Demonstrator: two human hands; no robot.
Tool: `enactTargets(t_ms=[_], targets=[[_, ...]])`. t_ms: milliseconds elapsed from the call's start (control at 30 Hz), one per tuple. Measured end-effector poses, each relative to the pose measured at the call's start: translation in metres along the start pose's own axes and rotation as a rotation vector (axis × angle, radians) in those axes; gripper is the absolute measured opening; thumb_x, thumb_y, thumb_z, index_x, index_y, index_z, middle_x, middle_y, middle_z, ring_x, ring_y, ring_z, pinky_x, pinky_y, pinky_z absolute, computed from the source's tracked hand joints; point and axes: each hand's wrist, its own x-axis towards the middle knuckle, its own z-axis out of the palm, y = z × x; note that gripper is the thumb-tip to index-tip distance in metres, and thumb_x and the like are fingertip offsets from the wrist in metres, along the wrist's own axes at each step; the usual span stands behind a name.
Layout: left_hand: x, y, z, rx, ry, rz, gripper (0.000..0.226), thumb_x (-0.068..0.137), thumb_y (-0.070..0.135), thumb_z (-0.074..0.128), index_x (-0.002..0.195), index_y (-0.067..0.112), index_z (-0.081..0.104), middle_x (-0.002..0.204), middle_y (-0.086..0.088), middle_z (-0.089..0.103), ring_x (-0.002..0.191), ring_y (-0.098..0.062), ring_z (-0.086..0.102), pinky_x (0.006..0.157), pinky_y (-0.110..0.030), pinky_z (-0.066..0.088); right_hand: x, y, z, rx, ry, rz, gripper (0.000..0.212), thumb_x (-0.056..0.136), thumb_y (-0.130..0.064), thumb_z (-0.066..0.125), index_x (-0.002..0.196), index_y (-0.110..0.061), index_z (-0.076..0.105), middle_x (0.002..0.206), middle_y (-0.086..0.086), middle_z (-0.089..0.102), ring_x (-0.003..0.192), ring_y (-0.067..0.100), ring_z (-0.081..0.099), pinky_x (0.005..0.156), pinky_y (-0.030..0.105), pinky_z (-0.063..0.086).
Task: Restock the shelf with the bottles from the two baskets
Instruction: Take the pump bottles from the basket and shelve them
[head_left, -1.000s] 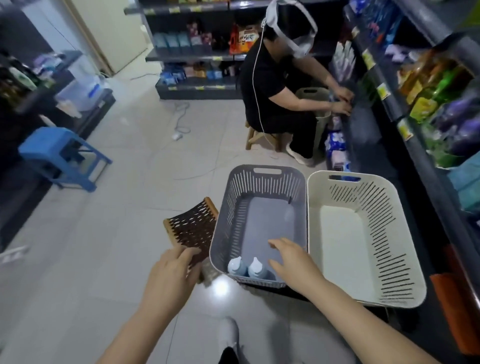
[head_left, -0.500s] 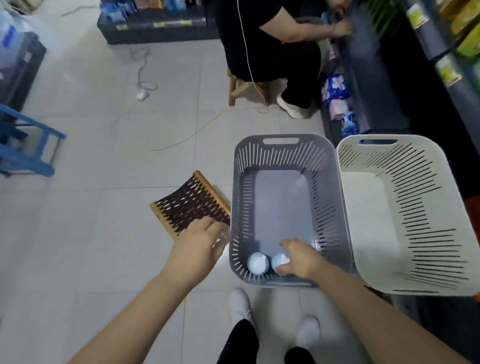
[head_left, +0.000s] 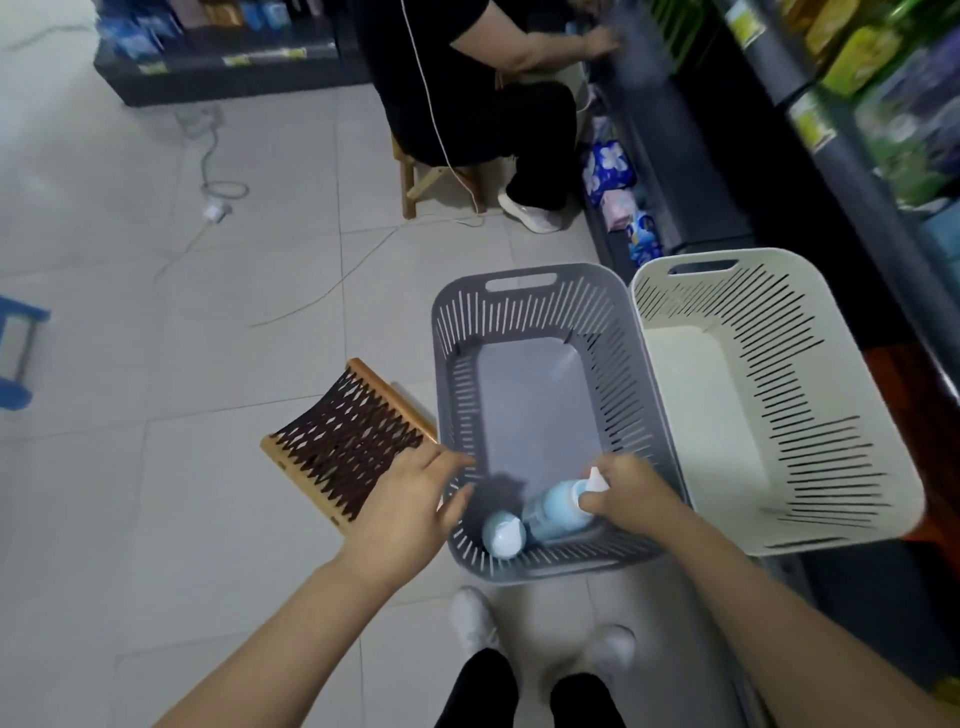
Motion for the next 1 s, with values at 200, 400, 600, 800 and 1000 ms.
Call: enactTargets(t_ms=[200,400,600,800,1000], targets=[[0.023,0.025,0.000,-0.093,-0.081,0.150,0.071,0.076,0.042,0.073,0.138,0.024,0.043,0.134,0.010,0.047,0.126,-0.009,0.038,0.106,-0.015,0.020,-0.039,-0.039,-0.072,0.372,0.051,-0.074,0.016,0.071,-0.002,0.068,0.080,-0.015,0.066,0.078,0.006,0.068,0.070,0.017,0.062,0.067,0.029,0.052],[0.039,0.029,-0.012,-0.354,-0.086,0.095,0.078,0.062,0.046,0.082,0.129,0.041,0.041,0.123,0.019,0.053,0.110,0.005,0.050,0.095,-0.019,0.042,-0.050,-0.076,-0.101,0.757,-0.092,-0.167,0.022,0.080,0.004,0.065,0.095,-0.013,0.065,0.091,0.007,0.070,0.074,0.011,0.067,0.067,0.022,0.058],[0.011,0.006,-0.024,-0.596,0.128,-0.237,0.059,0.060,0.049,0.075,0.111,0.049,0.047,0.102,0.021,0.062,0.089,0.007,0.059,0.071,-0.013,0.049,-0.024,-0.075,-0.048,0.733,-0.300,-0.144,0.063,0.074,-0.037,0.070,0.130,-0.018,0.048,0.124,0.003,0.061,0.105,0.013,0.062,0.084,0.023,0.051],[-0.027,-0.030,-0.008,-0.712,0.206,-0.525,0.056,0.073,0.025,0.081,0.121,0.023,0.052,0.101,0.008,0.063,0.083,-0.001,0.063,0.060,-0.015,0.050,0.012,-0.038,0.037,0.145,-0.434,-0.070,0.081,0.073,-0.025,0.080,0.141,-0.010,0.038,0.143,0.007,0.044,0.124,0.017,0.047,0.100,0.023,0.037],[-0.049,-0.040,0.013,-0.705,0.215,-0.606,0.052,0.071,0.022,0.083,0.106,0.042,0.051,0.093,0.019,0.066,0.082,0.007,0.060,0.066,-0.010,0.048,0.019,-0.029,0.071,-0.136,-0.437,-0.136,0.068,0.068,-0.025,0.082,0.129,-0.018,0.052,0.126,0.002,0.058,0.102,0.014,0.056,0.075,0.016,0.038]])
